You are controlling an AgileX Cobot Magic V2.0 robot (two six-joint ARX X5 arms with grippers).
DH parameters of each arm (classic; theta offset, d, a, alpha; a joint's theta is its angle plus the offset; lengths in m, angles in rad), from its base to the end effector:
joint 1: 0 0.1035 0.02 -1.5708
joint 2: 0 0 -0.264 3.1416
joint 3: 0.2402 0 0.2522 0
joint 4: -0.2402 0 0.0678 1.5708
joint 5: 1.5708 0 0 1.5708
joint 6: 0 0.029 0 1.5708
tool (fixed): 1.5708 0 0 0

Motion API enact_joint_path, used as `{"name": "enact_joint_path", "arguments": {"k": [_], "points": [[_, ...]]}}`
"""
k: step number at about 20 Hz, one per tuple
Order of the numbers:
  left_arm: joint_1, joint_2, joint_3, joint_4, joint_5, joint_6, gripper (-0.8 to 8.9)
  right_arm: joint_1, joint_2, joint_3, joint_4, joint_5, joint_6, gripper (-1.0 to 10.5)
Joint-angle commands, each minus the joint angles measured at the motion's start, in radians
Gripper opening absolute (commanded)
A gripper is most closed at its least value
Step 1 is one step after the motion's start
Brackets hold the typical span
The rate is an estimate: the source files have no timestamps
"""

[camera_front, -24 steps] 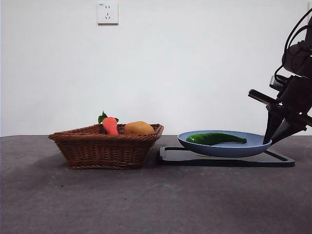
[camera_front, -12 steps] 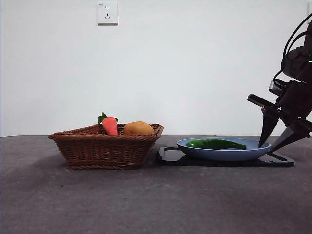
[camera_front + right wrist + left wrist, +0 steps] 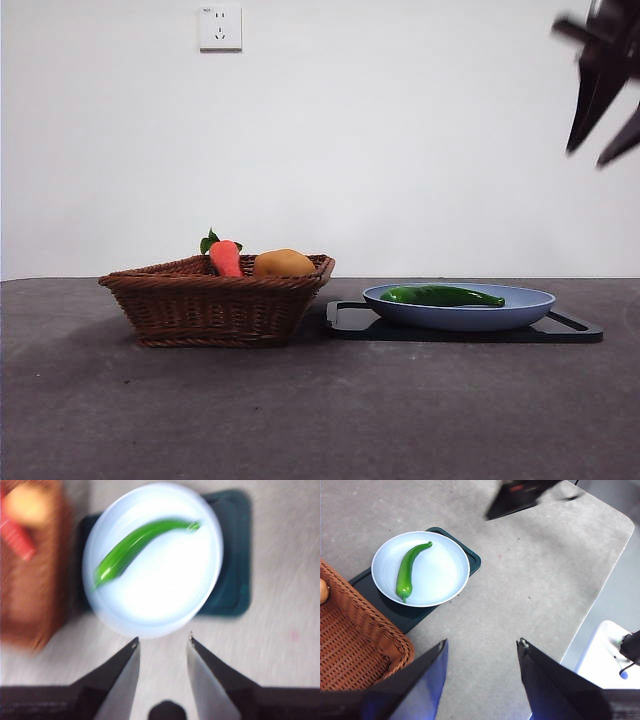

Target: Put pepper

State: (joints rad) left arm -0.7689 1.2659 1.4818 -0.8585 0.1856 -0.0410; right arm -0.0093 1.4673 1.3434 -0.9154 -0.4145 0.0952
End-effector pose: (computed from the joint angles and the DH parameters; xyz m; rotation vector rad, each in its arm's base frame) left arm 0.1718 -0.1737 0.4087 0.1551 0.6571 -0.9066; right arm 0.2911 0.0090 0.3140 0.3056 1.0411 0.3195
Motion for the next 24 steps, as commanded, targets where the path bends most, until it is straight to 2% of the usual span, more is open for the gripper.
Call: {"name": "enact_joint_path", "arguments": {"k": [1, 6, 10, 12, 14, 15, 16, 24], "points": [[-0.009, 0.011, 0.019, -0.003, -0.002, 0.023, 2.45, 0.029, -0.117, 0.021, -0.087, -0.005, -0.068, 1.7], [-0.009, 0.011, 0.019, -0.004, -0.002, 0.043, 2.45, 0.143, -0.351, 0.021, -0.27, -0.005, -0.077, 1.7], [-0.009, 0.011, 0.019, -0.004, -0.002, 0.043, 2.43, 0.231, -0.468, 0.021, -0.382, -0.005, -0.094, 1.7], [-0.009, 0.011, 0.019, -0.006, -0.002, 0.042, 2.24, 0.242, -0.5, 0.021, -0.399, -0.004, -0.1, 1.3], [-0.009, 0.011, 0.019, -0.011, -0.001, 0.042, 0.95, 0.242, -0.513, 0.021, -0.404, -0.004, -0.13, 0.2], [-0.009, 0.011, 0.019, -0.011, -0.001, 0.042, 0.3, 0.242, -0.514, 0.021, -0.404, -0.004, -0.144, 0.1], [-0.009, 0.011, 0.019, -0.011, -0.001, 0.042, 0.05, 0.242, -0.514, 0.021, -0.404, -0.004, -0.147, 0.1], [-0.009, 0.011, 0.019, 0.021, -0.001, 0.042, 0.08, 0.24, -0.51, 0.021, -0.399, -0.002, -0.131, 0.1]]}}
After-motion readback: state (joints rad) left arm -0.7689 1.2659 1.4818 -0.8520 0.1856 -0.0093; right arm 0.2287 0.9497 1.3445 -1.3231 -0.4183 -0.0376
